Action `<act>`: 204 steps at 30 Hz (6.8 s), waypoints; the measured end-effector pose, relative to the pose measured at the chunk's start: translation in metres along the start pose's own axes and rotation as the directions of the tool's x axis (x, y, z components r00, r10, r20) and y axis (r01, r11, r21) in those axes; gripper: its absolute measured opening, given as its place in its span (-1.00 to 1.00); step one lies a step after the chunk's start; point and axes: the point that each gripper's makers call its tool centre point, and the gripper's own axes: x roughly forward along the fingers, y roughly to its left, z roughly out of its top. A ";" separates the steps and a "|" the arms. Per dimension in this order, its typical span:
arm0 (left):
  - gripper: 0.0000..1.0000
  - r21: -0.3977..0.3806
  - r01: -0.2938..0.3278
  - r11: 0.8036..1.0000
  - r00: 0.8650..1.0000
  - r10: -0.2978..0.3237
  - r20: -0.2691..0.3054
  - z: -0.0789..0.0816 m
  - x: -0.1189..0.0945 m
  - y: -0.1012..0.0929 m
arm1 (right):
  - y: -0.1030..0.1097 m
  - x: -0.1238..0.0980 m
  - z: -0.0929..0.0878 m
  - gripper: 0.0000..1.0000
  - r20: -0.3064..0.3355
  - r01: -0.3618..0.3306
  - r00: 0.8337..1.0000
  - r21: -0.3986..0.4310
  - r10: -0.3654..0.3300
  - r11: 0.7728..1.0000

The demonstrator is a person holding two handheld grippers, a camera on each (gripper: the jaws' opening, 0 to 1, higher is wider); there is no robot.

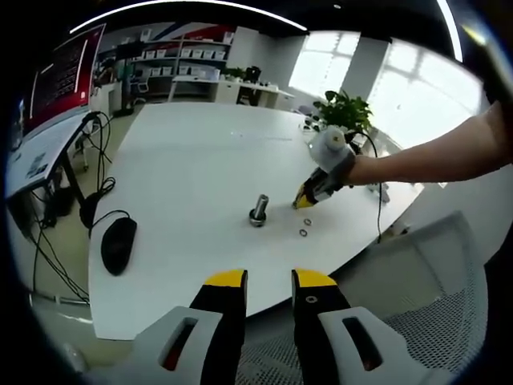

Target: Place the washer onto the threaded stud by aligning its center hole with the stud, sliding it down to the base, and recovering from edge contact or off-axis alignment until the washer reaches the visible bottom stop.

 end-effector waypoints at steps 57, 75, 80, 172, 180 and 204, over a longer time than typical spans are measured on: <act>-0.67 0.007 0.016 1.000 1.000 -0.016 -0.008 -0.001 0.000 -0.003 | 0.047 -0.010 -0.035 -0.57 -0.063 -0.057 0.996 0.038 0.059 0.998; -0.67 0.007 0.000 1.000 0.999 0.000 -0.039 -0.006 0.001 -0.002 | 0.048 -0.003 -0.026 -0.69 -0.067 -0.079 0.995 -0.107 0.072 0.991; -0.67 -0.002 -0.010 1.000 0.999 0.010 -0.031 -0.005 0.000 0.000 | 0.051 -0.001 -0.025 -0.69 -0.132 -0.113 0.987 -0.173 0.090 0.978; -0.67 0.004 0.019 1.000 0.999 -0.019 -0.026 -0.004 0.001 -0.005 | -0.004 -0.045 0.021 -0.72 0.080 0.066 0.995 -0.018 -0.065 0.998; -0.68 0.006 0.021 1.000 0.999 -0.021 -0.031 -0.004 0.002 -0.005 | -0.003 -0.032 0.017 -0.72 0.060 0.045 0.997 -0.008 -0.045 0.999; -0.68 -0.002 0.014 1.000 0.999 -0.014 -0.035 -0.006 0.002 -0.003 | -0.004 0.001 0.011 -0.70 0.031 0.023 0.999 0.062 -0.025 0.998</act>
